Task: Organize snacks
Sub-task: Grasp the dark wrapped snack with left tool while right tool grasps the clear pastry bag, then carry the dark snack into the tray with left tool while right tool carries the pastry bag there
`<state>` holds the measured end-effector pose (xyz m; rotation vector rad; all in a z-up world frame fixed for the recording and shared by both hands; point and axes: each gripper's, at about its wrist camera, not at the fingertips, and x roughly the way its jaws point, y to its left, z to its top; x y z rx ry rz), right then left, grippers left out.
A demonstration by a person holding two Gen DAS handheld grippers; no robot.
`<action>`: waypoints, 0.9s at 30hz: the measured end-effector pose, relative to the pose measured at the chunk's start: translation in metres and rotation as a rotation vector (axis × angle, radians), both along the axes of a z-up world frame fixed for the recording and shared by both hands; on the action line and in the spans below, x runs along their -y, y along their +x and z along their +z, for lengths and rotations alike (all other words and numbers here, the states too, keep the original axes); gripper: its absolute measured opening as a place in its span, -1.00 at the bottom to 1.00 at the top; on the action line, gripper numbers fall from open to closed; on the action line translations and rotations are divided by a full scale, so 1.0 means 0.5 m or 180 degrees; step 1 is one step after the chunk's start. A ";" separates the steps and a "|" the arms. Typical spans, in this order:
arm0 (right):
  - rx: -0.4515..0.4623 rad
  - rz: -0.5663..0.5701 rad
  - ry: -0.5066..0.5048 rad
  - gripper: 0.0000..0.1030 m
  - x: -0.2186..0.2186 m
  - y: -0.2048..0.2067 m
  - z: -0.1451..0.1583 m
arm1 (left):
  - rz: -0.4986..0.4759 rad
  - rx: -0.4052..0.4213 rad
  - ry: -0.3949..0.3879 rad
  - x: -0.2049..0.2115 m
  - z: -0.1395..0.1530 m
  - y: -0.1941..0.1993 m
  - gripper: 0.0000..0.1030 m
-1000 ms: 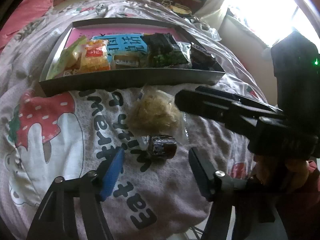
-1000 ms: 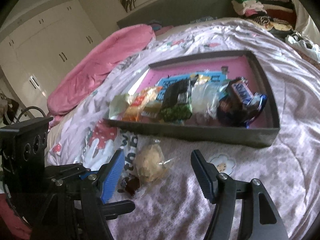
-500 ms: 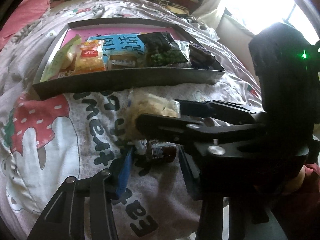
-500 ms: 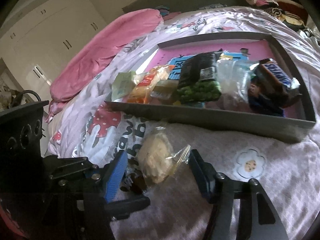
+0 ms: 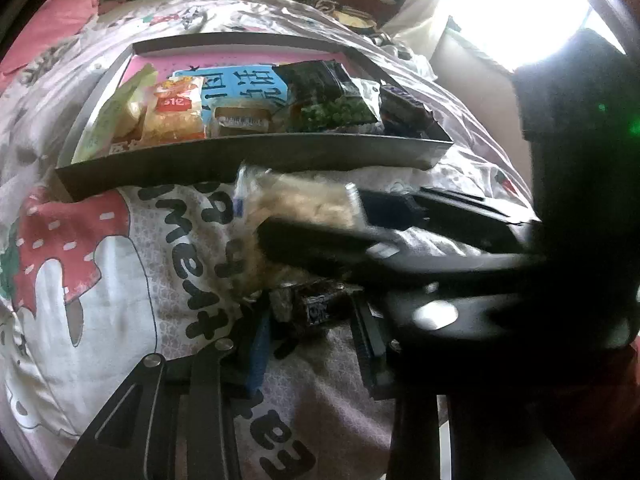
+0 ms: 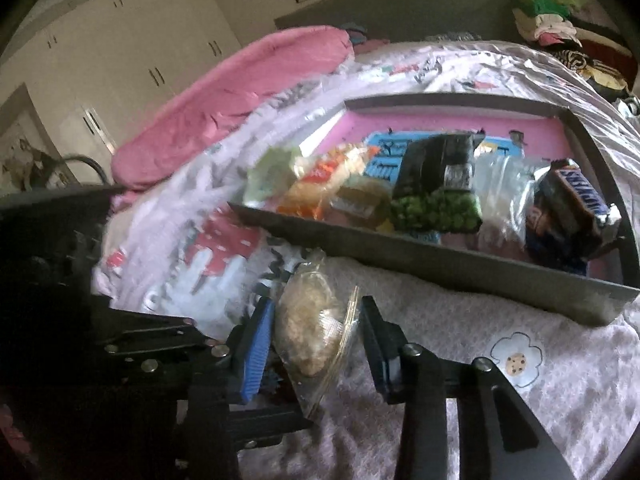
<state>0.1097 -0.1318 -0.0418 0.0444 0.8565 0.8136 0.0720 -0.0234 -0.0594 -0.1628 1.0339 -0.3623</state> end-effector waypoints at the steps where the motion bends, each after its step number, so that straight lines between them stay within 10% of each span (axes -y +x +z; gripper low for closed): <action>1: 0.0043 -0.0026 0.0031 -0.18 0.009 -0.002 0.008 | 0.0007 0.0000 -0.0022 -0.002 0.000 0.000 -0.27; 27: 0.0451 -0.1342 0.0720 -0.18 0.253 0.053 0.108 | 0.0587 0.0365 -0.0065 -0.068 0.120 0.076 -0.27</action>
